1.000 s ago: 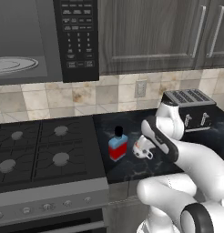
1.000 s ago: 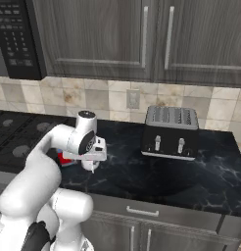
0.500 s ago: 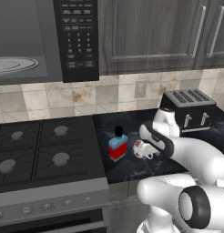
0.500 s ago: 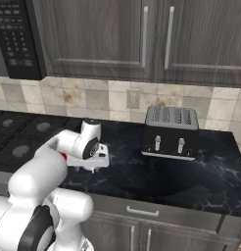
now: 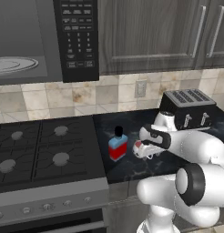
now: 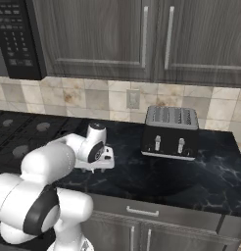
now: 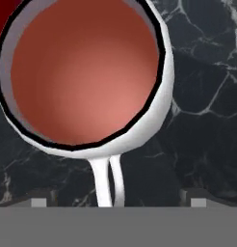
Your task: Place the microwavable item in the microwave. Then, close the microwave door and press the start button.
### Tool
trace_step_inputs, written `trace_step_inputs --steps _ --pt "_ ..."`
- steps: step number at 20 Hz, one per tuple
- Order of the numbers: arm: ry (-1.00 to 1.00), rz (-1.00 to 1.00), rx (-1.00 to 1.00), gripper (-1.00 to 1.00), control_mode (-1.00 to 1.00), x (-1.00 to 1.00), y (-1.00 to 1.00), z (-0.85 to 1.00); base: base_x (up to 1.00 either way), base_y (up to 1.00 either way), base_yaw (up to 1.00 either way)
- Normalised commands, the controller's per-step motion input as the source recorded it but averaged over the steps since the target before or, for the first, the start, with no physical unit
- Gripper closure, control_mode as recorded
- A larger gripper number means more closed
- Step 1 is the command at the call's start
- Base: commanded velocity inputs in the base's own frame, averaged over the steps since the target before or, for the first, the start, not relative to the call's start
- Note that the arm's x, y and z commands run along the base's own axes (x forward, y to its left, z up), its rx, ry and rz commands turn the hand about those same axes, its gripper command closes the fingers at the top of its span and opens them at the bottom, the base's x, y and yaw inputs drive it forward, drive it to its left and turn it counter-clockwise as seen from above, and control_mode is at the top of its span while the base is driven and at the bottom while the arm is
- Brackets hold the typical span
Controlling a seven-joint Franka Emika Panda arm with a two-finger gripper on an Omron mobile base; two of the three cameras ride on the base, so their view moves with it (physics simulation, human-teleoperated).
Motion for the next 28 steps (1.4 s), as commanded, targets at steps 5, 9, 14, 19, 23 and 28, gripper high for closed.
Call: trace_step_inputs --steps 5,9,14,19,23,28 --pt "0.0 0.0 0.0 -1.0 -1.0 0.22 0.0 -0.12 0.0 0.0 0.0" --pt "0.0 0.0 0.0 -1.0 -1.0 0.02 0.04 -0.1 0.0 0.0 0.0" --pt "0.0 0.0 0.0 1.0 -1.0 -0.03 0.02 -0.23 0.0 0.0 0.0" --pt "0.0 0.0 0.0 1.0 -1.0 -0.02 0.0 -0.14 0.0 0.0 0.0" --pt "0.0 0.0 0.0 1.0 -1.0 0.0 0.03 -0.04 0.0 0.0 0.0" --pt "-0.01 0.0 0.0 1.0 -1.0 0.0 0.05 0.0 0.0 0.0 0.0"
